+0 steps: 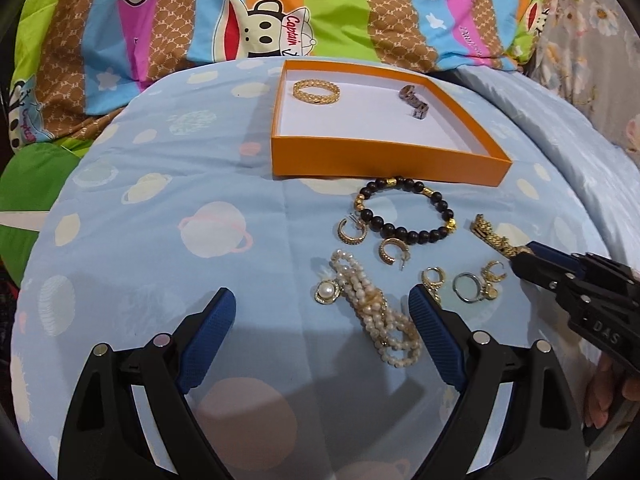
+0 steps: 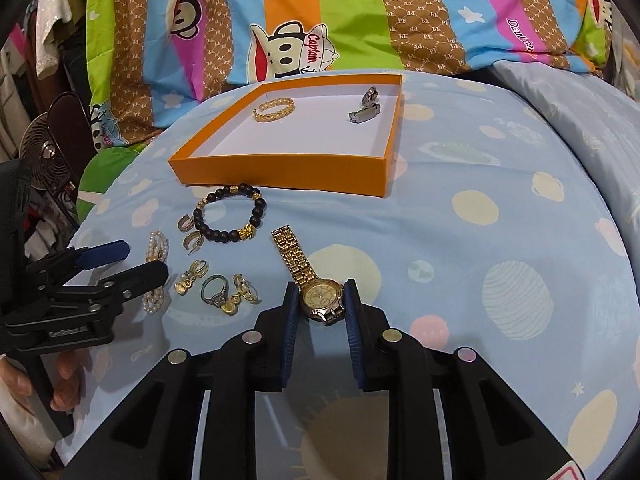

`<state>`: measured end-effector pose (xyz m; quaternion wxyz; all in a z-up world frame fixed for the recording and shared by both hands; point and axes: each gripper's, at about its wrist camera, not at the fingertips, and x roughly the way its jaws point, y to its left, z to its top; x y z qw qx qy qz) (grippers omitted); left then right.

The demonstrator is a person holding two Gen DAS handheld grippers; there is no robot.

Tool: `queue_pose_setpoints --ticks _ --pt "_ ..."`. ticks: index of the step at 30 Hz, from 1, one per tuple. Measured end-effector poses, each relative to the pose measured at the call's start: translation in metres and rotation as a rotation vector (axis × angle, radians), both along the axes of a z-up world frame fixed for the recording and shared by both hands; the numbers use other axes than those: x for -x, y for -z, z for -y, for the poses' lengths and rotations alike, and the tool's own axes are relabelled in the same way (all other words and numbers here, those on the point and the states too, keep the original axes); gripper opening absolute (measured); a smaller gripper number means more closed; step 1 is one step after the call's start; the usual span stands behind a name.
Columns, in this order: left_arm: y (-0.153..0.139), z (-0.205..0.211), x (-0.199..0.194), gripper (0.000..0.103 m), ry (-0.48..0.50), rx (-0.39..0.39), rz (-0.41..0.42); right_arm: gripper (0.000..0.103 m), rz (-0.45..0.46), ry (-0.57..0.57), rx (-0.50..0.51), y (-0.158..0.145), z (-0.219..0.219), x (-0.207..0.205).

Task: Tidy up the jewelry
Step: 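Lower the right tool onto the gold watch and close on it, then close the left tool on the pearl bracelet while the right tool holds the gold watch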

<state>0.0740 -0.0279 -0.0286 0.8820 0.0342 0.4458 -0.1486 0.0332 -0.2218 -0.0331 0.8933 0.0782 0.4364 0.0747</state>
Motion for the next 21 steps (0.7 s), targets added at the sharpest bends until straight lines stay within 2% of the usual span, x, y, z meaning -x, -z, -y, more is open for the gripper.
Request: queue_pose_setpoints --ticks 4,9,12,18,20,21 --pt "0.001 0.006 0.001 0.081 -0.006 -0.062 0.017 0.022 0.000 0.000 -0.004 0.000 0.001 0.000" --pt "0.001 0.010 0.004 0.073 0.018 -0.065 0.025 0.022 0.001 0.000 0.000 0.000 0.001 0.001" --pt "0.000 0.011 0.007 0.065 0.036 -0.056 0.034 0.022 0.002 0.002 -0.004 0.000 0.001 0.001" --pt "-0.003 0.011 0.012 0.035 0.062 -0.024 0.044 0.022 0.015 0.031 -0.016 -0.003 0.004 0.005" --pt "-0.004 0.007 0.012 0.021 0.068 0.009 0.036 0.021 0.024 0.046 -0.029 -0.004 0.005 0.009" --pt "-0.004 0.005 0.012 0.021 0.068 0.020 0.031 0.021 0.031 0.055 -0.039 -0.005 0.005 0.012"
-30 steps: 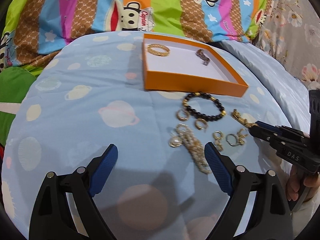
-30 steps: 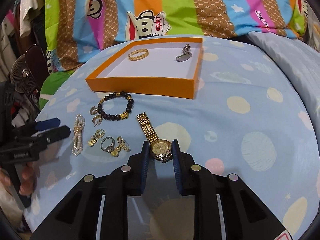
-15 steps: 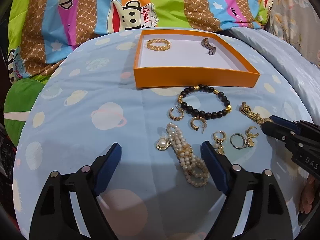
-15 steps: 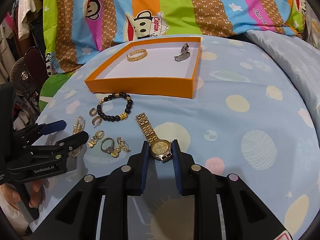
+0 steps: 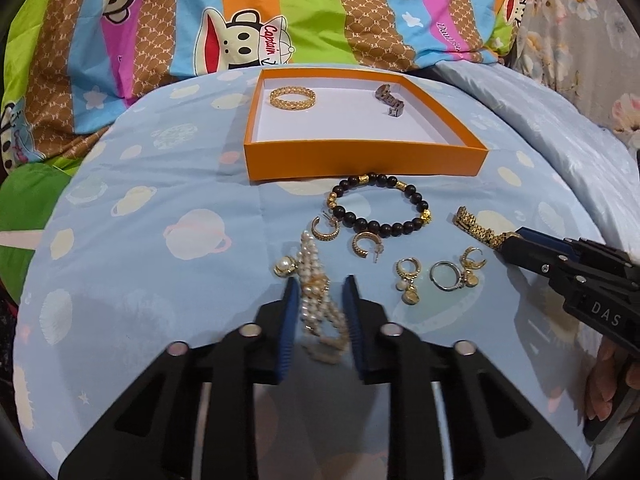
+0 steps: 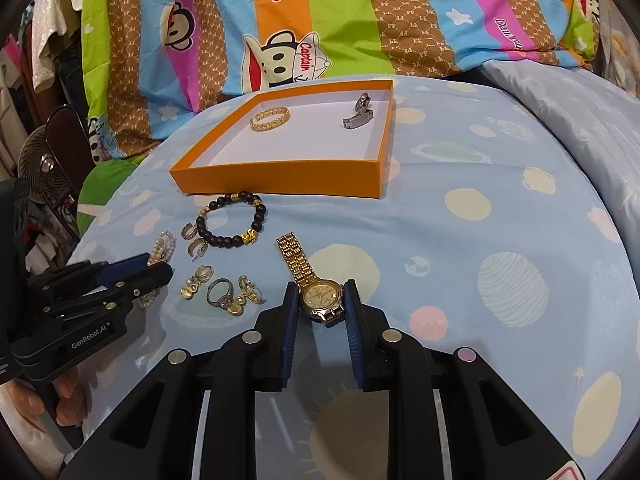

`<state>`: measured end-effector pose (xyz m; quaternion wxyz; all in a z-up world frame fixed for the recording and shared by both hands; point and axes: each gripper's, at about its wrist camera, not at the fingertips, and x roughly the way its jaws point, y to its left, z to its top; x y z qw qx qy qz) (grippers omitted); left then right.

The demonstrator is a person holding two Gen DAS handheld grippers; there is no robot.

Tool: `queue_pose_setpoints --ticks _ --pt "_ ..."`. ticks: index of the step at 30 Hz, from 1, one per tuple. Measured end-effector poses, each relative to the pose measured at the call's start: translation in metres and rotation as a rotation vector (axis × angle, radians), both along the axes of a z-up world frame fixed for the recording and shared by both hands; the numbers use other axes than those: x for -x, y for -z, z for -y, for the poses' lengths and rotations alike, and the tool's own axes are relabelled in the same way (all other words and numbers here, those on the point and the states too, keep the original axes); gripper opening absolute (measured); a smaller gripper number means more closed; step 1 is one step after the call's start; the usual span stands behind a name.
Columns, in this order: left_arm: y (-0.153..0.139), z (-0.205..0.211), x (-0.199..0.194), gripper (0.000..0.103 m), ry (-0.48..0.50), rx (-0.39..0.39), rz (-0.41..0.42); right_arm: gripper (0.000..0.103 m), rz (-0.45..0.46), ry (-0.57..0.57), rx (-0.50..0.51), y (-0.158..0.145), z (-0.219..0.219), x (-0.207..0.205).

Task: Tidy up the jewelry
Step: 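Close the left tool on the pearl bracelet while the right tool holds the gold watch, then carry the pearl bracelet and gold watch in both tools into the orange box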

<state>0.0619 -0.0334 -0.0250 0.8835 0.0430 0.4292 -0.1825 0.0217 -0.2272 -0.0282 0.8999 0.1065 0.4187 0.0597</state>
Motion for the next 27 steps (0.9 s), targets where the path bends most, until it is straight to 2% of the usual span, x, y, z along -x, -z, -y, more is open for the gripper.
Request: queue_pose_setpoints --ticks 7,9,16,22,27 --pt "-0.005 -0.016 0.003 0.019 -0.020 0.056 -0.023 0.021 0.051 0.044 -0.046 -0.012 0.002 0.021" --pt "-0.009 -0.020 0.005 0.014 -0.027 0.056 -0.016 0.021 0.070 0.065 -0.058 -0.017 0.004 0.028" --pt "-0.036 -0.035 0.006 0.014 -0.039 0.085 0.020 0.021 0.119 0.112 -0.081 -0.043 0.012 0.036" --pt "-0.065 -0.037 -0.014 0.014 -0.015 0.103 0.062 0.021 0.140 0.113 -0.037 -0.070 0.017 0.013" --pt "-0.085 -0.025 -0.052 0.014 0.002 0.083 0.103 0.021 0.157 0.097 -0.017 -0.093 0.022 -0.041"
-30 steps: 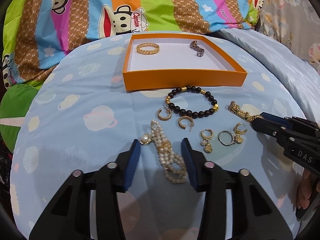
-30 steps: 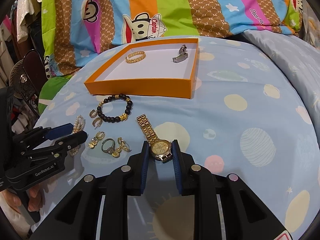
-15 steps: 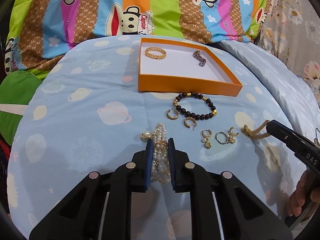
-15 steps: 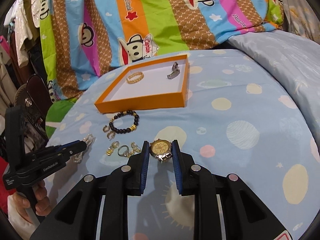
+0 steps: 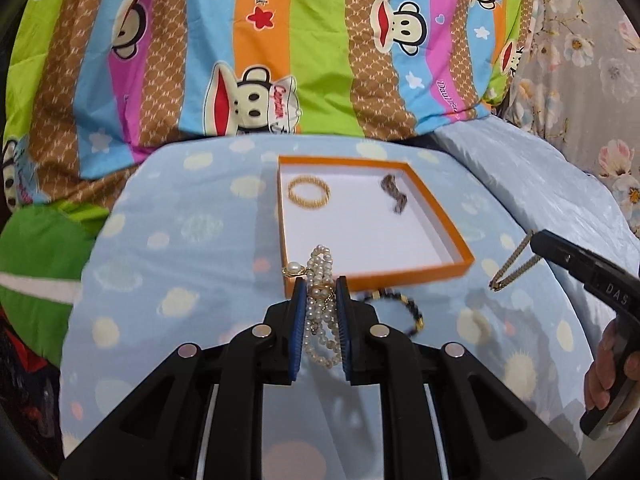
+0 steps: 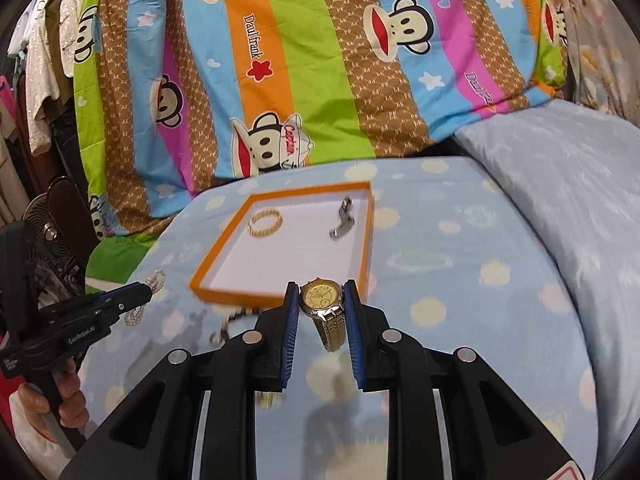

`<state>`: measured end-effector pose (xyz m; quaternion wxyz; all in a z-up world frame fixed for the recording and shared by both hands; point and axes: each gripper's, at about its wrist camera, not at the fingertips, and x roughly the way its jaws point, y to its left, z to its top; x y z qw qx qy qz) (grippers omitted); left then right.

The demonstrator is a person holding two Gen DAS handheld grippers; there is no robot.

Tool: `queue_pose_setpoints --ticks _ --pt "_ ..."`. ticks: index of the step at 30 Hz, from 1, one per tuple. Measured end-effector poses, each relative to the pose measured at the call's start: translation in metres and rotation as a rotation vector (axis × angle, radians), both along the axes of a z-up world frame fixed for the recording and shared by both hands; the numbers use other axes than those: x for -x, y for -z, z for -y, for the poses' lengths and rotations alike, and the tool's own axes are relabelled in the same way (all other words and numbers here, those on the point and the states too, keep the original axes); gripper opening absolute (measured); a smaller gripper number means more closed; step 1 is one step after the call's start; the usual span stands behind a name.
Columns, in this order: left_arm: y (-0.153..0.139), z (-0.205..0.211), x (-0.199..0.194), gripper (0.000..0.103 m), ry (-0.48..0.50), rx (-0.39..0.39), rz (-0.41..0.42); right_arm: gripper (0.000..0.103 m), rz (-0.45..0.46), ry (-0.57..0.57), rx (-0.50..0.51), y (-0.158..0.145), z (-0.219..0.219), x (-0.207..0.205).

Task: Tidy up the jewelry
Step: 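Carry the pearl bracelet and gold watch in both tools into the orange box, then open the left tool in the box while the right tool releases the gold watch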

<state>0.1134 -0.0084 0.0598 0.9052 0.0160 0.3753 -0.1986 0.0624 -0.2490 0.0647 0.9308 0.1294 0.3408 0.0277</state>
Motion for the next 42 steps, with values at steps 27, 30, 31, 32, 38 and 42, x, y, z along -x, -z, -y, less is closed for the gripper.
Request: queue_pose_setpoints --ticks 27,30,31,32,38,42 --pt "0.077 0.065 -0.139 0.017 0.017 -0.106 -0.151 0.022 -0.278 0.019 -0.067 0.087 -0.023 -0.178" --pt "0.078 0.071 -0.130 0.030 0.037 -0.122 -0.128 0.023 -0.254 -0.016 -0.007 0.087 -0.033 -0.164" --pt "0.077 0.073 -0.126 0.036 0.041 -0.129 -0.113 0.024 -0.252 -0.029 -0.010 0.087 -0.033 -0.162" --pt "0.076 0.074 -0.124 0.044 0.040 -0.136 -0.098 0.024 -0.246 -0.037 -0.014 0.087 -0.033 -0.158" --pt "0.049 0.053 -0.098 0.060 -0.005 -0.072 -0.006 0.024 -0.138 0.005 -0.068 0.064 -0.008 -0.108" --pt "0.038 0.020 -0.074 0.062 -0.069 -0.020 0.016 0.030 -0.081 0.036 -0.064 0.056 0.004 -0.069"
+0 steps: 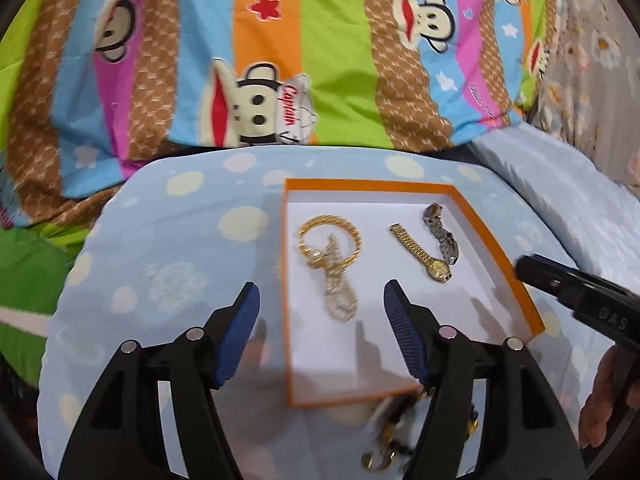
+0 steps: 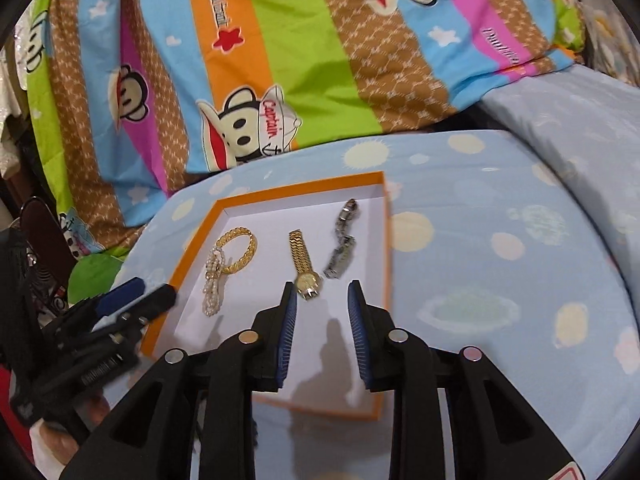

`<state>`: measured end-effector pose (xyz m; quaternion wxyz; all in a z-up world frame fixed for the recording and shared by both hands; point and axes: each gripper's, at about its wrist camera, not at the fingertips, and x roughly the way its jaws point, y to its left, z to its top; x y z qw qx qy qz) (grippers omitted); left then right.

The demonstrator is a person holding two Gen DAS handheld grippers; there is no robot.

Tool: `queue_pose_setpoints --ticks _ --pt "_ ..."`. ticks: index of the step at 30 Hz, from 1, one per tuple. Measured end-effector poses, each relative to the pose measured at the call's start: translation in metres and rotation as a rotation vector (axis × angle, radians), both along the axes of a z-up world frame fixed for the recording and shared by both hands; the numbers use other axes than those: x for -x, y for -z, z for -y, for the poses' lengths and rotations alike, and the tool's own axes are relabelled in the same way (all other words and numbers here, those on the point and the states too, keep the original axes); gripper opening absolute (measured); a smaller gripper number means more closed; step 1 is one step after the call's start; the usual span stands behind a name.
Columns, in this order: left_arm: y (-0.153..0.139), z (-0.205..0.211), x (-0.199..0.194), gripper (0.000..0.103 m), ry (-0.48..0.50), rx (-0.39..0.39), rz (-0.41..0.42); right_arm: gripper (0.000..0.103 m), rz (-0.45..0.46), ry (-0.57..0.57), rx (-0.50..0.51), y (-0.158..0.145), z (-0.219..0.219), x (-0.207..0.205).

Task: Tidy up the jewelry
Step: 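Open the left tool in the box while the right tool releases the gold watch, then move the right tool to a gold earring and close on it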

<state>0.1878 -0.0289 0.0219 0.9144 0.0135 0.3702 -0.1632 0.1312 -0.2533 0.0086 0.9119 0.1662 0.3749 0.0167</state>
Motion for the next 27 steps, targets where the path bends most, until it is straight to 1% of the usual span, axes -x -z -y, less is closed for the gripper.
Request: queue_pose_setpoints --ticks 3,7,9,11,13,15,18,23,27 --pt "0.005 -0.019 0.019 0.063 -0.040 0.013 -0.005 0.033 0.033 0.018 0.013 0.002 0.003 0.029" --pt "0.018 -0.036 0.044 0.062 -0.077 0.018 -0.021 0.035 0.033 0.007 0.040 0.011 -0.006 0.056" --pt "0.027 -0.040 0.055 0.062 -0.068 0.026 -0.057 0.036 0.021 -0.009 0.033 0.017 -0.011 0.065" --pt "0.036 -0.040 0.063 0.062 -0.052 0.017 -0.093 0.036 0.004 -0.026 0.024 0.022 -0.017 0.071" --pt "0.040 -0.040 0.072 0.063 -0.041 0.012 -0.111 0.036 -0.006 -0.043 0.021 0.025 -0.024 0.075" --pt "0.039 -0.039 0.080 0.063 -0.030 0.020 -0.102 0.036 -0.015 -0.063 0.027 0.029 -0.033 0.080" --pt "0.039 -0.040 0.086 0.066 -0.044 -0.001 -0.100 0.036 -0.024 -0.093 0.059 0.031 -0.049 0.085" --pt "0.042 -0.040 0.083 0.066 -0.065 -0.021 -0.115 0.036 -0.022 -0.109 0.098 0.031 -0.064 0.088" --pt "0.045 -0.044 0.081 0.066 -0.072 -0.007 -0.133 0.038 -0.027 -0.098 0.074 0.032 -0.061 0.094"
